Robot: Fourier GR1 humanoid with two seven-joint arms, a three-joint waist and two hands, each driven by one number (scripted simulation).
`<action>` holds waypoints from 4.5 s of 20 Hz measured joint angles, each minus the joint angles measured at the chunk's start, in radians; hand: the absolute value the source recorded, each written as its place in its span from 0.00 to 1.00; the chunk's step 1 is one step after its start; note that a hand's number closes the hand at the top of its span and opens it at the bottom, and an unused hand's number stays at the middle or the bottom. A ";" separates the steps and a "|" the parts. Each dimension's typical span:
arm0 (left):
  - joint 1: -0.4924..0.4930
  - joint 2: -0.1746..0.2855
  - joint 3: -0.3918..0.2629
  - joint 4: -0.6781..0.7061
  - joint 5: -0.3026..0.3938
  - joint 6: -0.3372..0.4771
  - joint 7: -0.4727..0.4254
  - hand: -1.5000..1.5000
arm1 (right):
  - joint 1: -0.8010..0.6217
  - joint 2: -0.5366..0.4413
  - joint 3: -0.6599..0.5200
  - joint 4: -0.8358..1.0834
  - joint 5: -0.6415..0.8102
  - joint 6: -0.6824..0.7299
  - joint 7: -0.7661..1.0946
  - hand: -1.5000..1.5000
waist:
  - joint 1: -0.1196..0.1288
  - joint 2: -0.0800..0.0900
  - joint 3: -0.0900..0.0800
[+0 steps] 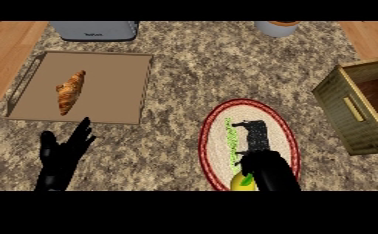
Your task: Pick the lemon from the placemat and place it in the basket
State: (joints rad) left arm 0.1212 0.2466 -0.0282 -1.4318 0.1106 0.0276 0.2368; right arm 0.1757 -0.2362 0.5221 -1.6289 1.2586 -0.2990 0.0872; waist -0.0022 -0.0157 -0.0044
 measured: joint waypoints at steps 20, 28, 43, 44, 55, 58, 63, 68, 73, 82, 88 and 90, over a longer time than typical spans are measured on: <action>0.048 -0.005 0.019 -0.046 0.000 0.006 0.007 0.50 | 0.463 -0.224 -0.152 -0.717 -0.528 0.185 -0.075 1.00 | -0.040 0.008 0.009; 0.052 -0.007 0.015 -0.059 -0.005 0.009 0.011 0.50 | 0.381 -0.170 -0.312 -0.738 -0.584 0.181 -0.001 1.00 | -0.039 0.011 0.006; 0.034 -0.011 0.009 -0.052 -0.009 0.005 0.021 0.50 | 0.015 -0.212 -0.718 -0.703 -0.896 0.344 0.299 1.00 | -0.015 0.013 0.005; 0.035 -0.012 0.007 -0.054 -0.009 0.004 0.019 0.50 | -0.013 -0.235 -0.763 -0.700 -0.950 0.366 0.327 1.00 | -0.013 0.012 0.005; 0.004 -0.013 0.005 -0.023 -0.016 -0.012 0.019 0.50 | -0.394 -0.596 -1.115 -0.199 -1.440 0.615 0.408 1.00 | 0.015 0.014 0.008; 0.001 -0.020 -0.002 -0.024 -0.026 -0.008 0.020 0.50 | -0.463 -0.620 -1.123 -0.040 -1.493 0.643 0.391 1.00 | 0.020 0.015 0.009; -0.003 -0.020 0.002 -0.026 -0.031 -0.017 0.035 0.50 | -0.540 -0.640 -1.112 0.197 -1.491 0.687 0.280 1.00 | 0.019 0.015 0.010; 0.006 -0.030 0.012 -0.026 -0.031 -0.025 0.014 0.50 | -0.579 -0.656 -1.094 0.380 -1.443 0.717 0.142 1.00 | 0.017 0.014 0.010; -0.015 -0.024 0.026 0.002 -0.037 -0.026 0.020 0.50 | -0.556 -0.706 -1.052 0.473 -1.275 0.650 0.030 1.00 | 0.019 0.015 0.013; -0.014 -0.031 0.034 -0.009 -0.036 -0.039 0.026 0.50 | -0.610 -0.794 -1.014 0.754 -1.132 0.639 -0.280 0.00 | 0.021 0.015 0.011; -0.008 -0.038 0.033 -0.016 -0.051 -0.038 0.027 0.50 | -0.692 -0.852 -1.061 0.894 -1.162 0.666 -0.306 0.00 | 0.018 0.014 0.010; 0.002 -0.045 0.030 -0.026 -0.054 -0.036 0.016 0.50 | -0.700 -0.880 -1.090 0.953 -1.180 0.687 -0.316 0.00 | 0.017 0.014 0.010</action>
State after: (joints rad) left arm 0.1228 0.2018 0.0017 -1.4579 0.0566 -0.0084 0.2530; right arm -0.5245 -1.1167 -0.5680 -0.6760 0.0783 0.3880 -0.2291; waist 0.0149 -0.0017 0.0056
